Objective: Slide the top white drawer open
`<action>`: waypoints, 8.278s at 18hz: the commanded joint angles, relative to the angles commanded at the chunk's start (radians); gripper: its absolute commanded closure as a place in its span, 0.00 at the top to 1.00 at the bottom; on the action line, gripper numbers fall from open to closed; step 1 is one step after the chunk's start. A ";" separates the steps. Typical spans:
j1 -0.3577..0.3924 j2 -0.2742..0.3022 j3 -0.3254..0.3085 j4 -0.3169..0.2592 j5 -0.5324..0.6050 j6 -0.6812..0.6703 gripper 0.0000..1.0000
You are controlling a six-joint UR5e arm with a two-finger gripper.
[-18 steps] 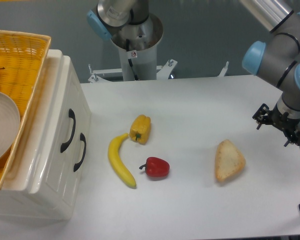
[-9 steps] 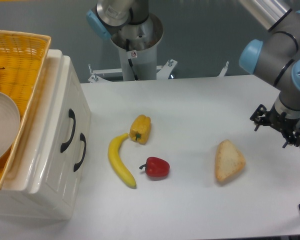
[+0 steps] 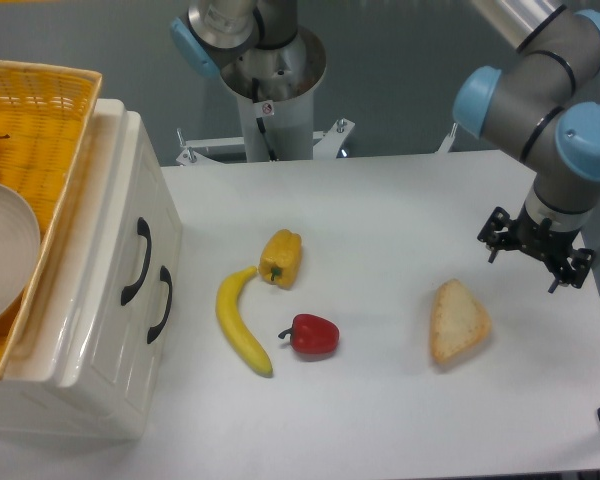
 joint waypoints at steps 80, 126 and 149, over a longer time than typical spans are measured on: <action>-0.617 0.186 -0.120 -0.193 -0.230 -1.190 1.00; -0.589 0.180 -0.137 -0.198 -0.325 -1.149 1.00; -0.611 0.184 -0.140 -0.192 -0.248 -1.105 1.00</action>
